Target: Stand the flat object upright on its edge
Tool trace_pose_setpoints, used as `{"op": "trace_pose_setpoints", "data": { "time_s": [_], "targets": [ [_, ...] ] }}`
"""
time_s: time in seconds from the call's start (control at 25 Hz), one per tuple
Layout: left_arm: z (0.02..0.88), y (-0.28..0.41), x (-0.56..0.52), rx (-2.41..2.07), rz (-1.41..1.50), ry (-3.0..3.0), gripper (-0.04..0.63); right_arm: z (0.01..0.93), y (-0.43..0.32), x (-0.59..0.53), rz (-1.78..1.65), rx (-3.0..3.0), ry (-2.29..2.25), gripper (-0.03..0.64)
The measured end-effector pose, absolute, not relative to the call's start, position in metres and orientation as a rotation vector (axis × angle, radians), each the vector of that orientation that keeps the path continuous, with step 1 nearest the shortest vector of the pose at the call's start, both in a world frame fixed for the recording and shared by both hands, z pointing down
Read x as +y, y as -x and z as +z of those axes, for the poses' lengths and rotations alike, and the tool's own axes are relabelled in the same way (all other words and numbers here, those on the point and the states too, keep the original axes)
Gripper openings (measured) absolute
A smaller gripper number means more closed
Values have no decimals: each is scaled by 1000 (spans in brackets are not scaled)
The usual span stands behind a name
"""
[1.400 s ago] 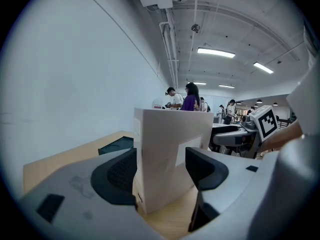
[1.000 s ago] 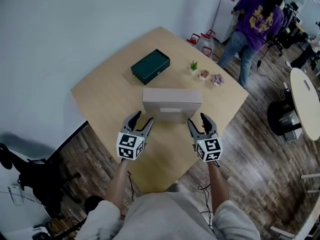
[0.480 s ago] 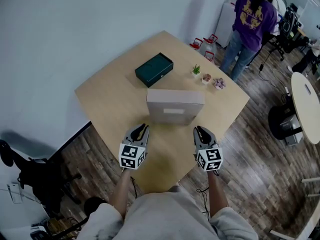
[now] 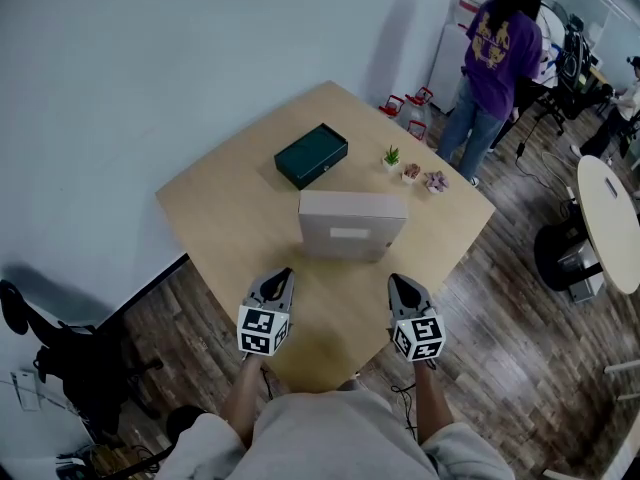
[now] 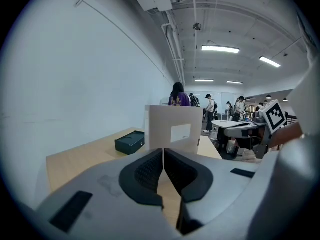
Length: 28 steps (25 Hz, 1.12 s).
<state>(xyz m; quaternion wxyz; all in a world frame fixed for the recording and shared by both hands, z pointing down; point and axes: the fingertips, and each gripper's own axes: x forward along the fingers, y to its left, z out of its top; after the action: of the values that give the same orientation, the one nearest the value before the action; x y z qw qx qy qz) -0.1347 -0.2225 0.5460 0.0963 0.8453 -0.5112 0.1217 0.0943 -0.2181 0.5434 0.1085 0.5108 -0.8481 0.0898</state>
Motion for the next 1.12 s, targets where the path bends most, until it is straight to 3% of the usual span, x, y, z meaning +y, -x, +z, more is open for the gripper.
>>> {"op": "trace_pose_setpoints", "data": {
  "time_s": [1.12],
  "targets": [
    [516, 148, -201, -1546, 287, -2517, 20, 520, -95, -180, 218, -2501, -1548, 2]
  ]
}}
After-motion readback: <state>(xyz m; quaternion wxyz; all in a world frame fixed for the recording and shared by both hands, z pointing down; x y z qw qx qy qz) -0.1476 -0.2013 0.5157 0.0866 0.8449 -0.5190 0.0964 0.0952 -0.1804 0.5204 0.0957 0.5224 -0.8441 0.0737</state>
